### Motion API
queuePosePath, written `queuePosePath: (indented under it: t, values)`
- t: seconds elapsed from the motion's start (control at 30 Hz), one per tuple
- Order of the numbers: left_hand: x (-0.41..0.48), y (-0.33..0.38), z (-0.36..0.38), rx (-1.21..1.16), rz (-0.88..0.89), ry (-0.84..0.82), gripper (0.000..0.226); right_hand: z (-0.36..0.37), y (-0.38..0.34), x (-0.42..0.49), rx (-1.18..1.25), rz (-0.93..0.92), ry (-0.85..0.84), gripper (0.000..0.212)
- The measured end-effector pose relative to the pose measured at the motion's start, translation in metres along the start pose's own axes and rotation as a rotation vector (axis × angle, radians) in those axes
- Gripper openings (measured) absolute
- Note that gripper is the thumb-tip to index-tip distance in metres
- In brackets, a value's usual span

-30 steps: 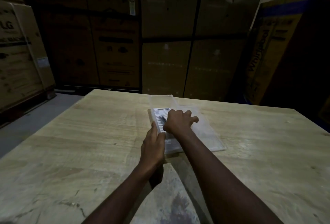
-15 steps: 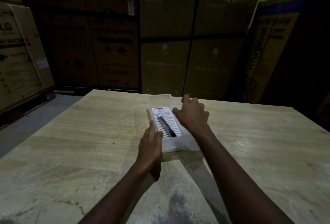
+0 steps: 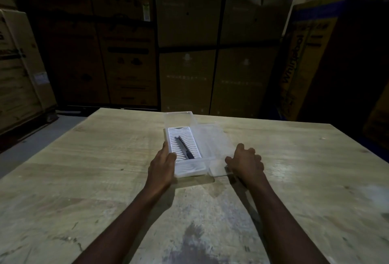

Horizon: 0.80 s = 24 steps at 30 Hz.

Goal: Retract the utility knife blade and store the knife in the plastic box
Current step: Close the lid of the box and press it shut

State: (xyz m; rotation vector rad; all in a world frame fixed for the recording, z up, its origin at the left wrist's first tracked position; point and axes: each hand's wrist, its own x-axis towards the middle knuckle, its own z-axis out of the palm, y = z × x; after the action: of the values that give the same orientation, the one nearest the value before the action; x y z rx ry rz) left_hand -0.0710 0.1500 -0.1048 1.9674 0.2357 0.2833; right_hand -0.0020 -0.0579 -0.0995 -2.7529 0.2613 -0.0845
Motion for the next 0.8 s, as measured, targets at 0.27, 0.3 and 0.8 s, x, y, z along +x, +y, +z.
queuePosePath:
  t: [0.27, 0.3, 0.8]
  values:
    - [-0.010, 0.013, 0.007, -0.058, 0.024, 0.032, 0.061, -0.018, 0.004, -0.001, 0.659, -0.098, 0.140, 0.060]
    - [-0.011, 0.015, 0.009, -0.057, 0.029, 0.030, 0.060, -0.018, 0.005, -0.001, 0.753, -0.095, 0.154, 0.062]
    - [-0.015, 0.019, 0.039, -0.039, 0.066, -0.023, 0.059, 0.005, 0.001, -0.009, 0.950, -0.213, 0.211, 0.033]
